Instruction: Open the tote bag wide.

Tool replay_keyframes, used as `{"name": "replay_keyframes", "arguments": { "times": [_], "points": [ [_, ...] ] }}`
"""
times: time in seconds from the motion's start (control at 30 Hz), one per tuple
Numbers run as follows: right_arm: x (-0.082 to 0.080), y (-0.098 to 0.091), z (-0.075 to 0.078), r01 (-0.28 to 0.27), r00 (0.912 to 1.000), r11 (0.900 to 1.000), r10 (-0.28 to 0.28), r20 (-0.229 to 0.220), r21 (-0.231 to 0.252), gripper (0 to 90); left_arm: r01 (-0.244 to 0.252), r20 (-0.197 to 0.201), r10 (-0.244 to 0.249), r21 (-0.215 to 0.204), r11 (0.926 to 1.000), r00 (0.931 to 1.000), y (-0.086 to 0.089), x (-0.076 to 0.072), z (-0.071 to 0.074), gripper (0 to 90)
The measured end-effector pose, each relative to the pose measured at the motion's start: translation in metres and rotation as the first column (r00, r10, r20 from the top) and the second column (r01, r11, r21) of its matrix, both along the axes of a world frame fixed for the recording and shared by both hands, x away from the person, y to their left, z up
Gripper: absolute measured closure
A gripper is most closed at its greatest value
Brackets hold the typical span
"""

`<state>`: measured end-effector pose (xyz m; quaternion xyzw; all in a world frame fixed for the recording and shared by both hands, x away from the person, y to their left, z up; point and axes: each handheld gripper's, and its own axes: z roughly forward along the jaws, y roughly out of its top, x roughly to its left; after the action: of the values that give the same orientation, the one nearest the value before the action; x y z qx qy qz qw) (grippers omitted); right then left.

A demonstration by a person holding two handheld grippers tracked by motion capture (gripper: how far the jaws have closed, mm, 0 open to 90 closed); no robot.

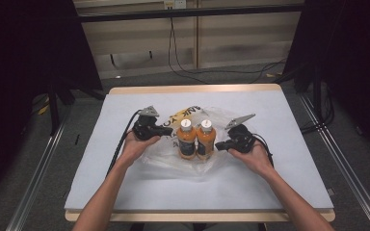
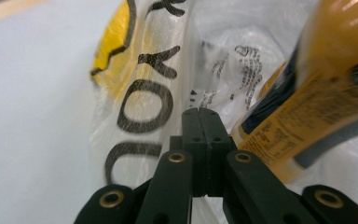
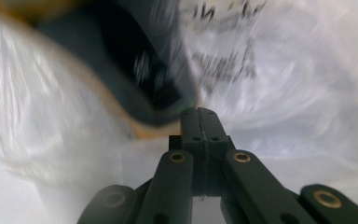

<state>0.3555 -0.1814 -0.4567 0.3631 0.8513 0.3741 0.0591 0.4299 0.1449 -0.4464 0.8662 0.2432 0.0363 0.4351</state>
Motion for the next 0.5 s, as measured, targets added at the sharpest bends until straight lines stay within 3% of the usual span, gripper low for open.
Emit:
{"name": "replay_keyframes", "arguments": {
  "times": [0.07, 0.2, 0.3, 0.37, 0.47, 0.5],
  "points": [
    [-0.006, -0.001, -0.01, -0.012, 0.9999, 0.9998, 0.012, -0.003, -0.018, 90.0, -0.002, -0.024, 0.003, 0.031, 0.9995, 0.9997, -0.012, 0.004, -0.01, 90.0],
    [-0.011, -0.004, -0.015, -0.017, 0.9998, 0.9994, 0.017, -0.005, -0.031, 90.0, -0.013, -0.045, 0.015, 0.046, 0.9988, 0.9989, -0.025, 0.005, -0.023, 90.0],
    [-0.018, -0.006, -0.017, -0.033, 0.9994, 0.998, 0.033, -0.013, -0.054, 90.0, -0.03, -0.053, 0.033, 0.057, 0.9979, 0.998, -0.028, 0.006, -0.027, 90.0],
    [-0.022, -0.009, -0.019, -0.033, 0.9994, 0.9977, 0.033, -0.013, -0.059, 90.0, -0.042, -0.061, 0.045, 0.043, 0.9982, 0.9971, -0.028, 0.007, -0.03, 90.0],
    [-0.029, -0.016, -0.02, -0.032, 0.9995, 0.9981, 0.031, -0.011, -0.054, 90.0, -0.064, -0.058, 0.068, 0.057, 0.9963, 0.996, -0.022, 0.007, -0.032, 90.0],
    [-0.032, -0.017, -0.02, -0.034, 0.9994, 0.9976, 0.034, 0.0, -0.06, 90.0, -0.072, -0.06, 0.075, 0.045, 0.9964, 0.9954, -0.02, 0.007, -0.033, 90.0]
  ]
}}
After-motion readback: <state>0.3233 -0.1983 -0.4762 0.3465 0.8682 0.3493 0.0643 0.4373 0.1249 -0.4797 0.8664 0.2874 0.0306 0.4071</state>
